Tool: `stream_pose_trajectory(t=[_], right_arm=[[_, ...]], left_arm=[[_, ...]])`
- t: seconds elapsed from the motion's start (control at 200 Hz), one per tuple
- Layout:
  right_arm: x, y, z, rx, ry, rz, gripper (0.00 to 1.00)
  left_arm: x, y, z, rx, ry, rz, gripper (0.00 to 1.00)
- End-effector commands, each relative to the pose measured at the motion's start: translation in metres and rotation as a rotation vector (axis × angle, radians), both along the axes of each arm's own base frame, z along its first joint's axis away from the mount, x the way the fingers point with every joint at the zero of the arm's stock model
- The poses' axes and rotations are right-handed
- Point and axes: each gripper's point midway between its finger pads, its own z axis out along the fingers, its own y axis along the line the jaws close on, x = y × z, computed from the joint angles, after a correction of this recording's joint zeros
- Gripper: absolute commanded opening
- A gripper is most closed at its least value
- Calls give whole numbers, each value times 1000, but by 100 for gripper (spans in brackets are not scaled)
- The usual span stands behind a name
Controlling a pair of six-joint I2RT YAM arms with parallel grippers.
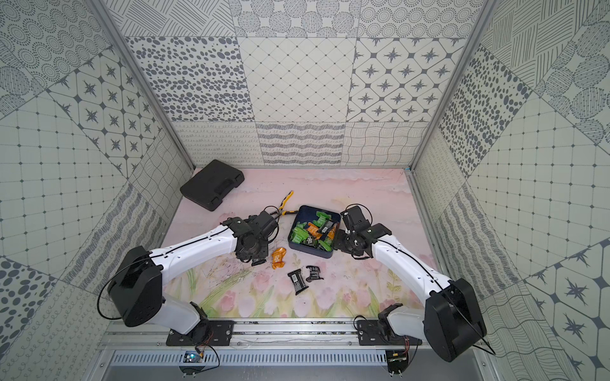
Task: Take the cookies out of the storage box
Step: Place the cookie at the center of the board.
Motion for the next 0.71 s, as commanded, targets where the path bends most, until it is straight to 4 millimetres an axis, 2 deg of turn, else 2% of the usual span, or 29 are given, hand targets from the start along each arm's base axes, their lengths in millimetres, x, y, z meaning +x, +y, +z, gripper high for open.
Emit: stream_pose_trajectory(t=[0.0,0.1,0.26,0.405,0.555,0.7], right_arm=[[8,5,10,19,-30,13,61],[8,6,10,23,-30,19,61],[8,7,12,27,-31,25,61],[9,10,14,28,-36,41,62],[10,14,18,-2,-44,86,63],[19,20,21,-35,-47,98,63]], left_arm=[[-14,-2,-29,-77,55,17,42],[-17,-4,-45,-82,85,16,41],[-11,-7,-58,-87,71,11,42],[-10,-5,-67,-67,75,22,49],[-5,-4,-58,-78,34,47,57],[6,0,-31,-100,-71,103,60]])
